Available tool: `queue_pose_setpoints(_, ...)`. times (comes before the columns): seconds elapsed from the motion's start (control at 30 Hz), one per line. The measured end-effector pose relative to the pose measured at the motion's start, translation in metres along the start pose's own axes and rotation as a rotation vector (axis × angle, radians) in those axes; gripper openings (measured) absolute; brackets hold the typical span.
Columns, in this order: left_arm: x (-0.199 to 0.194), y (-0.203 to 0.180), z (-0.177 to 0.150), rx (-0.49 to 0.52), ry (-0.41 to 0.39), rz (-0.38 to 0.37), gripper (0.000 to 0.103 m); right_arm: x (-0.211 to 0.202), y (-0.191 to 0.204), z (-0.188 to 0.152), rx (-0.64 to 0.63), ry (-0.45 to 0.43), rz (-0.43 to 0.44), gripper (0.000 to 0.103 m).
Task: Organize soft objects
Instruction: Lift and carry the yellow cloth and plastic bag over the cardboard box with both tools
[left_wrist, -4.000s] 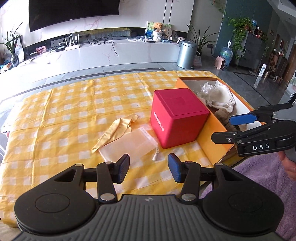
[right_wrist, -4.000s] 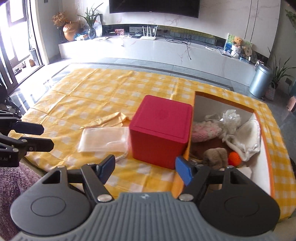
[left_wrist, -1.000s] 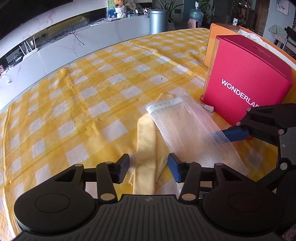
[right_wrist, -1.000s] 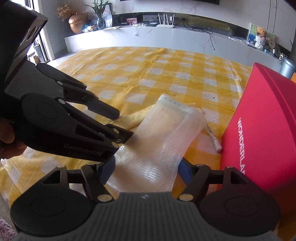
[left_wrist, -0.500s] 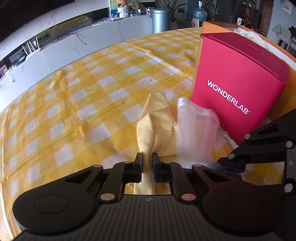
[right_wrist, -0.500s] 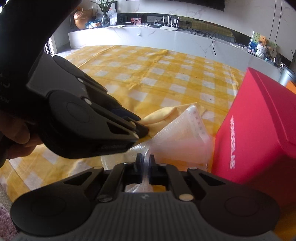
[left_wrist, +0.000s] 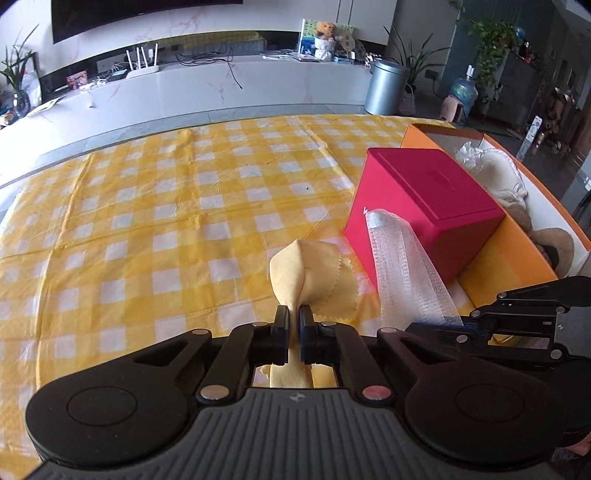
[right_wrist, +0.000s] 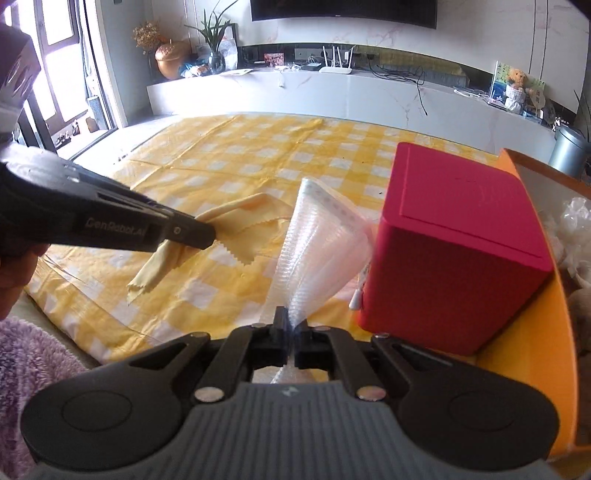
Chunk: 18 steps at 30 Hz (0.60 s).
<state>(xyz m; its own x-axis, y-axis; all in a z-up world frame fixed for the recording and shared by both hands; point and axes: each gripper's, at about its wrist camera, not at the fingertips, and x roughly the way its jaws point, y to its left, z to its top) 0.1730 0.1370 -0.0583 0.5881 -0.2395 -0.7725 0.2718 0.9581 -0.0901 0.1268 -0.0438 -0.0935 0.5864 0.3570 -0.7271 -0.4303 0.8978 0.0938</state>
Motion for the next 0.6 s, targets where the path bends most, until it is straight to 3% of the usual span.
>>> queue_pose_setpoints(0.3,-0.062,-0.052,-0.017,-0.151,-0.119,0.027,0.005,-0.078,-0.015,-0.012,0.104,-0.122,-0.001,0.0)
queue_pose_setpoints(0.43,-0.08,-0.08,-0.019,-0.146,-0.19,0.049,0.005,-0.106,-0.027,-0.021,0.136,-0.177,-0.013,0.0)
queue_pose_setpoints(0.6,-0.088,-0.113,-0.013,-0.147,-0.252,-0.018,0.005,-0.143,-0.046,-0.031,0.125,-0.264,-0.02,0.0)
